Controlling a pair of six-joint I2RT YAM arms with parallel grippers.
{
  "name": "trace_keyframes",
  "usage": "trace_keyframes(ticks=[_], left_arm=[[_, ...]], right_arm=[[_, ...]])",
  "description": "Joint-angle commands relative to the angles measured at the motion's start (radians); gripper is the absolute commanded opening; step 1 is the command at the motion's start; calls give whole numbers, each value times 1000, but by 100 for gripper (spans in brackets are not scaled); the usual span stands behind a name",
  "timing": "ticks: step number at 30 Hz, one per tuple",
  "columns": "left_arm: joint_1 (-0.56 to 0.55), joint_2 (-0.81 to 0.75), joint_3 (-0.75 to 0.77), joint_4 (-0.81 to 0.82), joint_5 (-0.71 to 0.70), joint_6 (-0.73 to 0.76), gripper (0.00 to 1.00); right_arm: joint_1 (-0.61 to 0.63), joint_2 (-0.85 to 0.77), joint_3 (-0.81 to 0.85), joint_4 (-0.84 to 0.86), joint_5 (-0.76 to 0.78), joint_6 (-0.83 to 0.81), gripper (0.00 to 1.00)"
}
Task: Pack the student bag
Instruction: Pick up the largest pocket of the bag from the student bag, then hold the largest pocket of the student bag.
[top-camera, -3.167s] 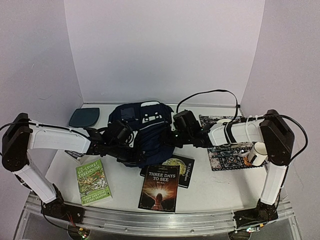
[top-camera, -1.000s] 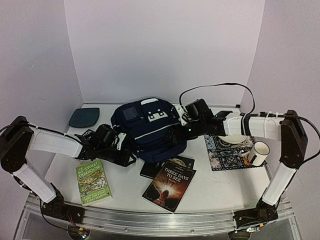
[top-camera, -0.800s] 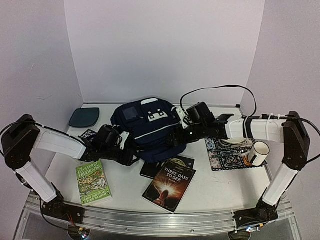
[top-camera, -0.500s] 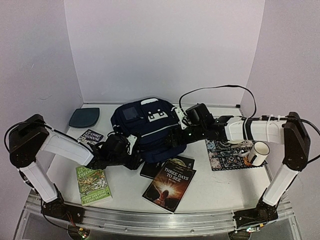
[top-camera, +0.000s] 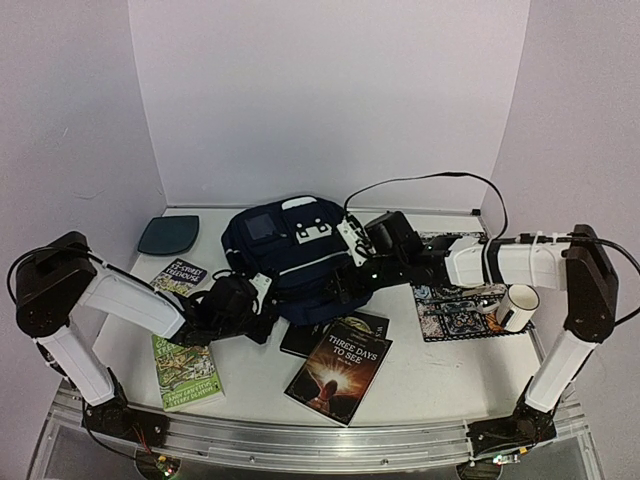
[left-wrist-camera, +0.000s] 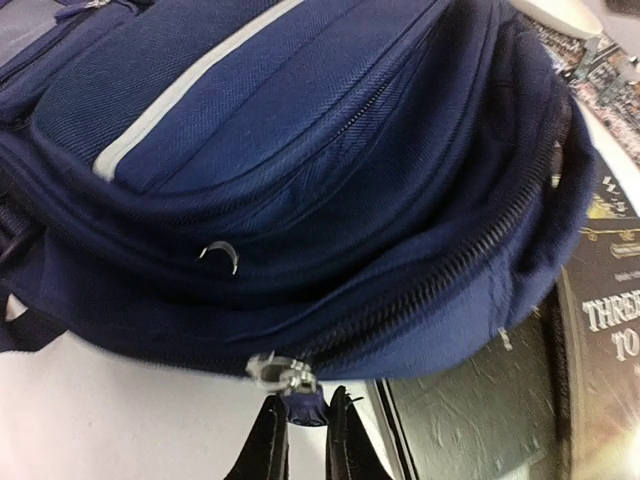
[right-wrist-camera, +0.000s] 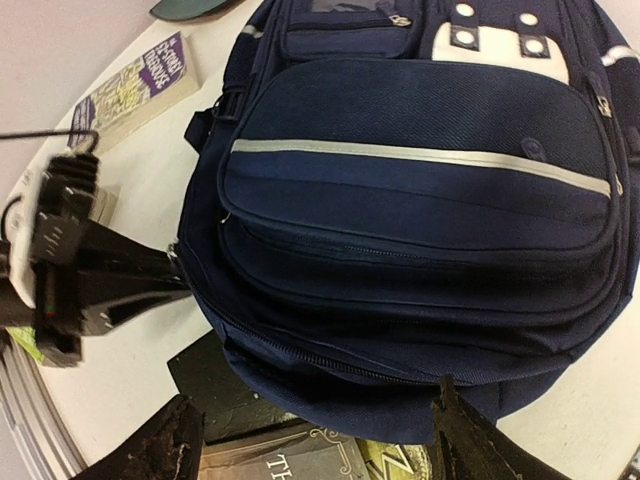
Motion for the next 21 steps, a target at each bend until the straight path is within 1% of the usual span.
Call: trace_keyframes(ticks=[1,4,6,7,10,14,18,21], left_arm=[[1,-116,-29,15,51,-8,0],[19,-137,-31,-7,127,-20,0],[37,-139,-24,-15,211,-30,0],[43,-138,-18,-18,254,-33,0],[63,-146,-13,-25,319,-47,0],[96,-181,-13,-34,387,-64,0],[125,-215,-13,-46,438,-72,0],[152,-232,-14,-64,460,-76,0]], right_arm=[[14,37,55,0,-47,-202,79],[28,67,86,-2,-80,-362,76],[37,100,123,-10,-93,-448,75],[40,119,147,-17,-103,-483,74],[48,183,219,-42,-148,-578,71],[53,276,311,-97,-194,-638,68],[53,341,362,-144,-184,-680,58],[54,361,376,-176,-168,-709,51]])
